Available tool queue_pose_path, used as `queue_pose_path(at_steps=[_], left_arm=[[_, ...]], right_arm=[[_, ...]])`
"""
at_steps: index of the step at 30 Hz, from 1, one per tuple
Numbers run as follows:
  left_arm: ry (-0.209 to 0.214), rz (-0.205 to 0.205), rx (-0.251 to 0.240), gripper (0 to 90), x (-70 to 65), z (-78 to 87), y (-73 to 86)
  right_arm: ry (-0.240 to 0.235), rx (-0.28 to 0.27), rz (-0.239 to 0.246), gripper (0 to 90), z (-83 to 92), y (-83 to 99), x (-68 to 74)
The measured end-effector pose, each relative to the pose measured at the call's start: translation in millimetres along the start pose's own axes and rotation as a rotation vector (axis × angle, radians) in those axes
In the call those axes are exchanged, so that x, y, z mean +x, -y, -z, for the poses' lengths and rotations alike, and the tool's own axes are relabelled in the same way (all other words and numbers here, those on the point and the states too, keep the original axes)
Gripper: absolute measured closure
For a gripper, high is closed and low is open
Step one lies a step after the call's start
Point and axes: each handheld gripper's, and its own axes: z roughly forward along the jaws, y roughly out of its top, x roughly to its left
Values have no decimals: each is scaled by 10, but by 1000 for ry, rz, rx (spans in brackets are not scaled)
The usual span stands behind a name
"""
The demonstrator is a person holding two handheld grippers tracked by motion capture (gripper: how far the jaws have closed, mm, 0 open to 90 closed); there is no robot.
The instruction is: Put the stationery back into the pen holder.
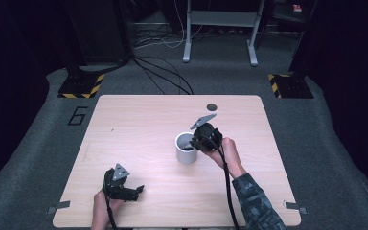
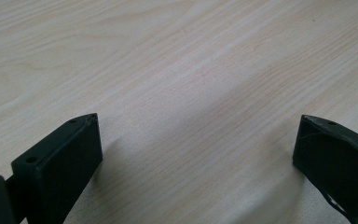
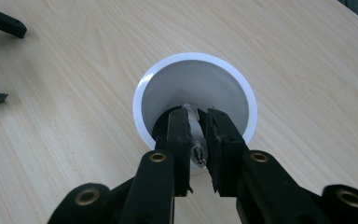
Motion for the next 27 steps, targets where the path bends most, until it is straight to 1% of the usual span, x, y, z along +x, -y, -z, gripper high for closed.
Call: queue_pose_path(at_steps=[3, 8, 9, 10, 11, 12, 13, 15, 16, 17, 18, 19, 20, 21, 22, 23, 24, 25, 26, 27], left_arm=[[0, 0, 1, 12, 0, 0, 0], [0, -1, 0, 11, 1, 0, 0], [1, 0, 1, 12, 0, 0, 0], [0, -1, 0, 12, 0, 0, 0], [0, -1, 0, 11, 0, 0, 0], [0, -1, 0, 11, 0, 0, 0], [0, -1, 0, 12, 0, 0, 0], [0, -1, 0, 12, 0, 1, 0], [1, -1, 1, 12, 0, 1, 0], [1, -1, 1, 12, 0, 1, 0], [1, 0, 0, 13, 0, 0, 0], [1, 0, 0, 13, 0, 0, 0], [2, 2, 0, 13, -2, 0, 1], [2, 2, 0, 12, -2, 0, 1], [1, -2, 0, 12, 0, 1, 0], [1, -1, 1, 13, 0, 1, 0], [2, 0, 1, 13, -1, 1, 0], [1, -1, 0, 13, 0, 0, 0], [0, -3, 0, 13, 1, 1, 0], [0, -3, 0, 13, 1, 1, 0]], right_arm=[[1, 0, -8, 800, 6, 13, -10], [-16, 10, -27, 792, 2, 47, -34], [-18, 10, -30, 772, 8, 57, -36], [-19, 5, -27, 739, 6, 62, -42], [-23, 11, -32, 713, 8, 65, -43], [-17, -1, -39, 622, 14, 77, -41], [-17, -1, -39, 622, 14, 77, -41], [0, -16, -48, 531, 44, 93, -38], [-1, -33, -62, 411, 78, 116, -42], [-1, -33, -62, 411, 78, 116, -42], [-6, -41, -74, 339, 121, 143, -46], [-6, -41, -74, 339, 121, 143, -46], [-13, -59, -78, 268, 175, 179, -47], [-13, -59, -78, 268, 175, 179, -47], [-9, -62, -78, 248, 201, 194, -44], [-9, -78, -70, 218, 242, 224, -45], [-13, -95, -74, 173, 315, 272, -38], [-13, -95, -74, 173, 315, 272, -38], [-7, -103, -72, 155, 351, 299, -39], [-1, -121, -83, 146, 393, 336, -30]])
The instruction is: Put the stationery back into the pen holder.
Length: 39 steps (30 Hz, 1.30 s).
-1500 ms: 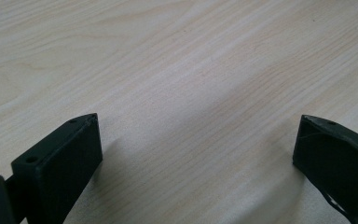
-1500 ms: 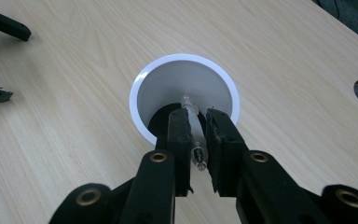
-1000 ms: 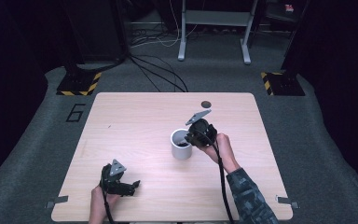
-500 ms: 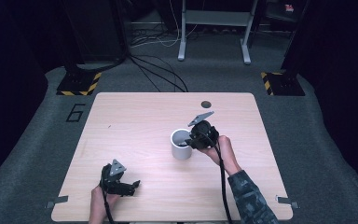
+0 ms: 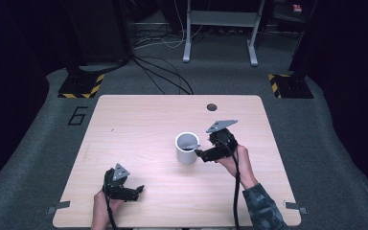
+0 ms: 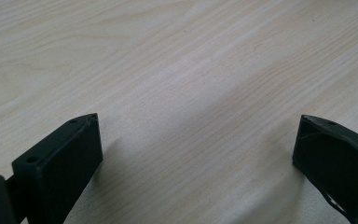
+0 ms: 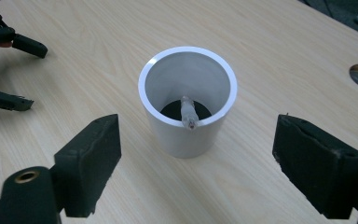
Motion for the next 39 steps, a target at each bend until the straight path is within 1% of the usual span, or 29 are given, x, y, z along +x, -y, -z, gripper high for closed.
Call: queue_pose_path(at_steps=[6, 7, 8, 9, 10, 12, 13, 14, 15, 16, 17, 18, 19, 20, 21, 22, 23, 24, 25, 26, 27, 28, 29, 31, 34, 35, 36, 38, 39], left_arm=[[7, -1, 12, 13, 4, 9, -6], [5, -1, 11, 13, 4, 8, -5], [5, -1, 11, 13, 4, 8, -5], [6, 1, 12, 13, 3, 8, -5], [6, 1, 12, 13, 3, 8, -5], [6, 0, 12, 13, 4, 8, -6], [5, 0, 11, 13, 4, 8, -5], [5, 0, 11, 13, 4, 8, -5], [5, 0, 12, 13, 4, 8, -6], [5, 0, 12, 13, 4, 8, -6], [6, 0, 12, 13, 4, 8, -6], [6, 0, 12, 13, 4, 8, -6], [5, 0, 12, 13, 4, 8, -6], [5, 0, 12, 13, 4, 8, -6], [12, 0, 18, 13, 8, 13, -8], [12, 0, 18, 13, 8, 13, -8], [8, 0, 16, 13, 6, 11, -7], [8, 0, 16, 13, 6, 11, -7], [11, -1, 18, 13, 8, 13, -8], [11, -1, 18, 13, 8, 13, -8], [10, -1, 16, 13, 7, 11, -7], [10, -1, 16, 13, 7, 11, -7], [11, 7, 12, 13, 3, 9, -7], [10, 8, 12, 13, 3, 9, -8], [8, 9, 10, 13, 1, 7, -7], [10, 9, 11, 13, 2, 8, -8], [10, 9, 11, 13, 2, 8, -8], [2, 11, 2, 13, -3, 1, -4], [9, 10, 11, 13, 2, 8, -8]], right_arm=[[22, -54, -16, 119, 244, 178, -12], [44, -62, -20, 106, 310, 244, -11], [44, -62, -20, 106, 310, 244, -11], [51, -68, -14, 95, 376, 333, -24], [51, -68, -14, 95, 376, 333, -24], [79, -72, -29, 86, 429, 434, -37], [84, -73, -33, 82, 452, 487, -51], [89, -73, -52, 81, 474, 541, -61], [109, -82, -64, 77, 517, 654, -92], [109, -82, -64, 77, 517, 654, -92], [123, -88, -89, 75, 553, 772, -120], [123, -88, -89, 75, 553, 772, -120], [131, -86, -107, 71, 575, 891, -151], [131, -86, -107, 71, 575, 891, -151], [147, -88, -137, 70, 583, 1014, -182], [147, -88, -137, 70, 583, 1014, -182], [164, -82, -157, 68, 582, 1136, -216], [164, -82, -157, 68, 582, 1136, -216], [178, -77, -171, 65, 575, 1265, -251], [178, -77, -171, 65, 575, 1265, -251], [201, -76, -200, 64, 559, 1405, -273], [201, -76, -200, 64, 559, 1405, -273], [212, -59, -222, 63, 530, 1545, -298], [211, -56, -232, 62, 518, 1596, -308], [251, -24, -254, 63, 461, 1810, -334], [278, -1, -255, 62, 417, 1930, -350], [278, -1, -255, 62, 417, 1930, -350], [283, 17, -271, 61, 381, 2037, -370], [291, 20, -271, 61, 365, 2086, -381]])
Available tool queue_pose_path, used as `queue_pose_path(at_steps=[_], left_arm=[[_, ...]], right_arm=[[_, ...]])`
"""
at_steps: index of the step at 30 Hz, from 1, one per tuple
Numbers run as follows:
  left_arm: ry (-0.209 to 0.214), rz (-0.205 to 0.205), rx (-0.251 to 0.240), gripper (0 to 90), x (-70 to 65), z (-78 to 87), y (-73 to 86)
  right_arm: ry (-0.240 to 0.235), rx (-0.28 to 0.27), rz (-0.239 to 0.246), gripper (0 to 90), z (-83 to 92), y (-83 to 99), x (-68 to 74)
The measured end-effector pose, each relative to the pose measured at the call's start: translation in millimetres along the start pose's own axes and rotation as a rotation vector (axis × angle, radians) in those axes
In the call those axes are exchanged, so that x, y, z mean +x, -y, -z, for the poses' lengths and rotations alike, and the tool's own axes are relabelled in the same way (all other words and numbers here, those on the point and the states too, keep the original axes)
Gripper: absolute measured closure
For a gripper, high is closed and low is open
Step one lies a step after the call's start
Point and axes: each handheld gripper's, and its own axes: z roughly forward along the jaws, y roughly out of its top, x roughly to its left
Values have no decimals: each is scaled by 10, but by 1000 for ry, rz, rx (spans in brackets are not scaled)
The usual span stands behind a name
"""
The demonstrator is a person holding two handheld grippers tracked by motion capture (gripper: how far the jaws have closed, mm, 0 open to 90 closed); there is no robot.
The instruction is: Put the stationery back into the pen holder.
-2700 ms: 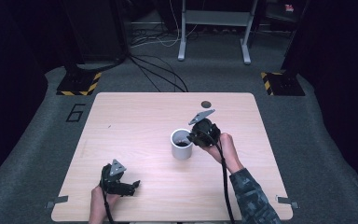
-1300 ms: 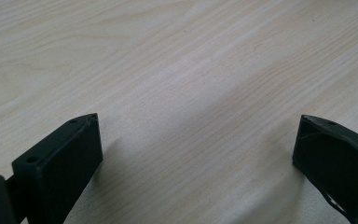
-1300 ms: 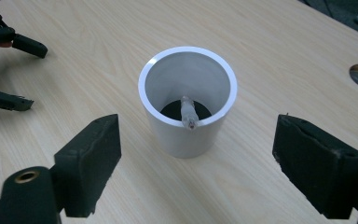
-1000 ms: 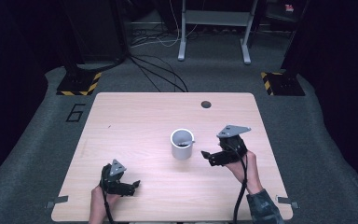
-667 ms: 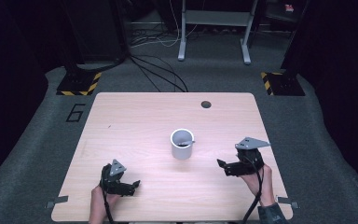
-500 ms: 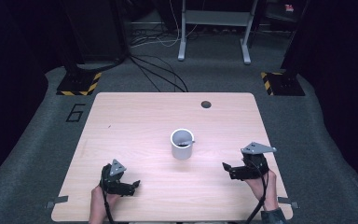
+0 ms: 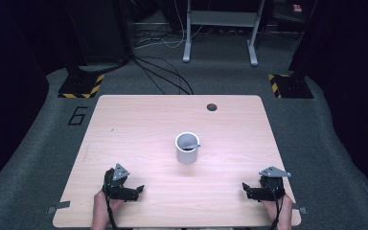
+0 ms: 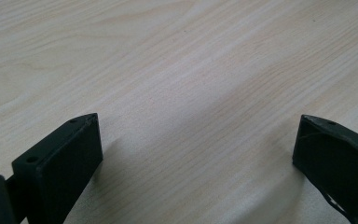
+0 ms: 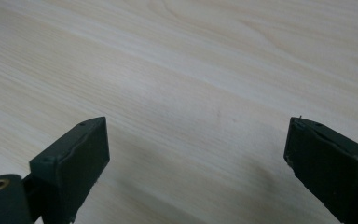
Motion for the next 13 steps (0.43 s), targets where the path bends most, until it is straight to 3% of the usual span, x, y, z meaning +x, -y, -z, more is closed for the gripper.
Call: queue_pose_path(at_steps=[2, 4, 10, 13], left_arm=[[-2, 1, 1, 13, -2, 1, 0], [-1, 5, 2, 13, -4, 1, 0], [-4, 7, 3, 12, -2, 2, 1], [-9, 9, 5, 11, 0, 3, 0]], right_arm=[[28, 14, -4, 41, -47, 84, -20], [16, -16, -25, 40, -55, 134, -58], [-3, -11, -5, 22, -71, 122, -93], [-2, 8, -18, 0, -82, 112, -100]])
